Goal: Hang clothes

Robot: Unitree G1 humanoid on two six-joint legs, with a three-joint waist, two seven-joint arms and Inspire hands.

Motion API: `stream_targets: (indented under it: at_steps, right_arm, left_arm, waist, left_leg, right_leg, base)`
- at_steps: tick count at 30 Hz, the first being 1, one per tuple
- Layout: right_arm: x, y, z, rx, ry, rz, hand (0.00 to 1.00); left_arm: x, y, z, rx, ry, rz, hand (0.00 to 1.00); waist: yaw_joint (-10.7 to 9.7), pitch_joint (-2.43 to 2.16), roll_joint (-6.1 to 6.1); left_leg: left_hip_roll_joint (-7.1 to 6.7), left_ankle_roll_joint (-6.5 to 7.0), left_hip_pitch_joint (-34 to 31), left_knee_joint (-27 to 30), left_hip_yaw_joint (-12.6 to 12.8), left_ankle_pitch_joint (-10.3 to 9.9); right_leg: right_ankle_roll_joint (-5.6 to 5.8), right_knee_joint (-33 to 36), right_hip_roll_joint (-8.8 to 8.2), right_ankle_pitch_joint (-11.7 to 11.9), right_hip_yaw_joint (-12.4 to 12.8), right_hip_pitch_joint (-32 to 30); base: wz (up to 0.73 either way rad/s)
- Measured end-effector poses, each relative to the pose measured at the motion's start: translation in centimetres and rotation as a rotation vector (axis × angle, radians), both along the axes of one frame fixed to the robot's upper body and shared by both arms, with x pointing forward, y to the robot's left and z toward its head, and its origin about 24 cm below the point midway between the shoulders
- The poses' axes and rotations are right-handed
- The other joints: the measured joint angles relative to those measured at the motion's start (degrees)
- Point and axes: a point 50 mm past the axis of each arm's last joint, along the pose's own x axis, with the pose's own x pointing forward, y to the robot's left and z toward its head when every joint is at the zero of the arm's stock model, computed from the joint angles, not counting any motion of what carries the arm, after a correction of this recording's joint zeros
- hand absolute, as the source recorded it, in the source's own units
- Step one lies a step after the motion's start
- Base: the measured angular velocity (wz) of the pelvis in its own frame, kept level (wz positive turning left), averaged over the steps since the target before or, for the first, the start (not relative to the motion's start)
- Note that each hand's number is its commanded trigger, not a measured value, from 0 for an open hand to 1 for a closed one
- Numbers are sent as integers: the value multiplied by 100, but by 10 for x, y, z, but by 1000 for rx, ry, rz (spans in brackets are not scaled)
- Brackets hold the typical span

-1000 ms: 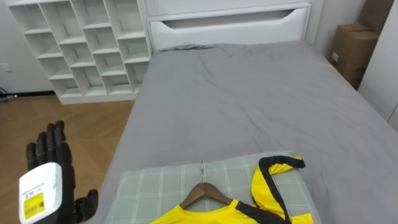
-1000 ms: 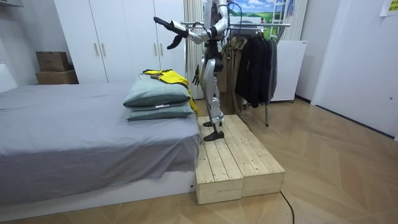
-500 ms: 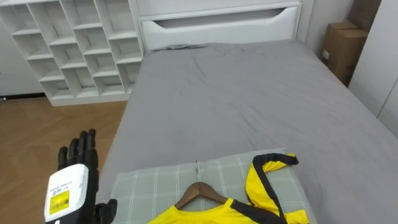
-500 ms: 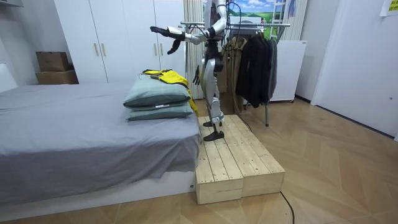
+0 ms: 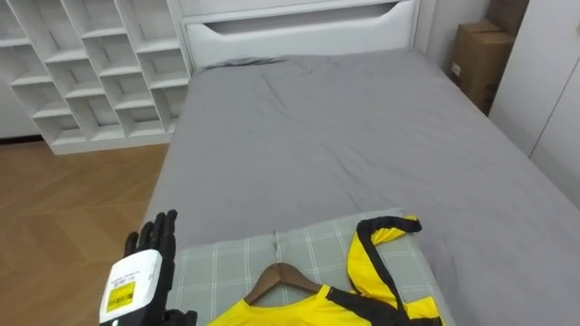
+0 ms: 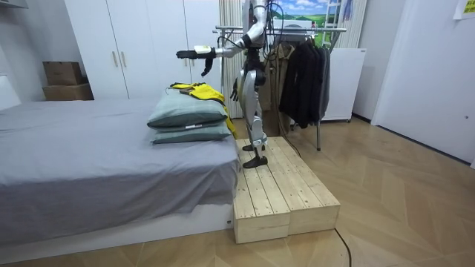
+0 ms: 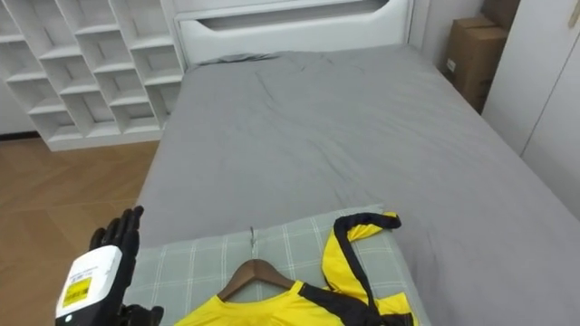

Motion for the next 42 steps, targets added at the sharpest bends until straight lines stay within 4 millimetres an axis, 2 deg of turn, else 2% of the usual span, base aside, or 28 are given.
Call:
stream_targets:
  at_steps: [2, 6, 12, 16, 19, 23, 27, 31, 33, 35, 37, 40, 42]
  right_arm:
    - [1, 2, 0, 3, -1, 0, 0]
    - [-1, 3, -1, -2, 6, -8, 0]
    - [-1, 2, -1, -4, 7, -7, 0]
    - [0, 2, -1, -4, 7, -7, 0]
    - [2, 1, 0, -10, 1, -7, 0]
    - [2, -1, 0, -15, -2, -15, 0]
    - [8, -3, 1, -30, -7, -2, 0]
    - [14, -5, 2, -40, -11, 16, 0]
    - [15, -6, 3, -43, -13, 15, 0]
    - [21, -7, 4, -47, -23, 25, 0]
    - [33, -7, 5, -60, -26, 73, 0]
    - [40, -8, 7, -74, -34, 125, 0]
    - [41, -8, 7, -76, -36, 140, 0]
  left_arm:
    - [0, -1, -4, -5, 26, 0, 0]
    - [2, -3, -7, -23, 56, 0, 0]
    - [4, -10, -8, -40, 64, -3, 0]
    - [17, -17, -4, -43, 67, -24, 0]
    - [26, -22, -4, -41, 88, -44, 0]
    - [30, -23, -4, -43, 97, -55, 0]
    - [35, -20, -4, -52, 110, -44, 0]
    - [54, -14, 5, -80, 114, -24, 0]
    - [63, -14, 13, -85, 96, -30, 0]
    - [73, -12, 21, -101, 72, -24, 0]
    - [84, -6, 31, -85, 53, -24, 0]
    - [93, -3, 38, -74, 57, -35, 0]
    - [94, -4, 35, -68, 89, -52, 0]
  waist:
    - [-79, 2, -40]
    - [-95, -17, -61]
    - [-97, -10, -114]
    - [-107, 1, -77]
    - [-113, 34, -3]
    - [-113, 6, 61]
    - [-171, 15, 110]
    - [-234, 54, 111]
    - [-239, 59, 128]
    - [-255, 93, 135]
    - [-374, 131, 118]
    - [-405, 150, 101]
    - [-406, 161, 90]
  left_leg:
    - [-1, 1, -3, -10, -2, 1]
    - [4, 1, -9, 7, -4, 2]
    - [4, 2, -15, -1, 4, 0]
    - [5, 19, -95, 70, 1, -11]
    - [11, 24, -123, 88, 36, -15]
    - [38, 25, -228, 108, 131, -15]
    - [60, 28, -365, 134, 145, -13]
    - [97, 39, -628, 201, 152, -4]
    - [124, 40, -784, 304, 156, -3]
    - [149, 47, -936, 392, 164, 1]
    - [156, 71, -1099, 408, 174, 18]
    - [180, 82, -1271, 511, 188, 25]
    - [200, 86, -1318, 570, 213, 27]
  right_leg:
    - [-1, 8, -2, 3, -24, 9]
    - [-9, 21, 0, 25, -23, 31]
    - [-8, 24, 0, 57, 36, 13]
    - [-7, 33, 0, 63, 58, -27]
    - [-4, 32, 5, 76, 137, -68]
    - [-4, 46, 8, 76, 205, -209]
    - [-6, 135, 27, 78, 302, -387]
    - [-20, 192, 55, 86, 309, -616]
    - [-23, 291, 68, 88, 319, -808]
    - [-23, 401, 75, 88, 343, -974]
    - [-24, 436, 75, 88, 345, -1123]
    - [-29, 461, 85, 92, 347, -1272]
    - [-30, 495, 88, 92, 342, -1306]
  base:
    - [5]
    - [0]
    - [0]
    - [0]
    - [-5]
    - [-13]
    - [-4]
    - [0]
    - [-4]
    - [-5]
    - [0]
    - [0]
    - [0]
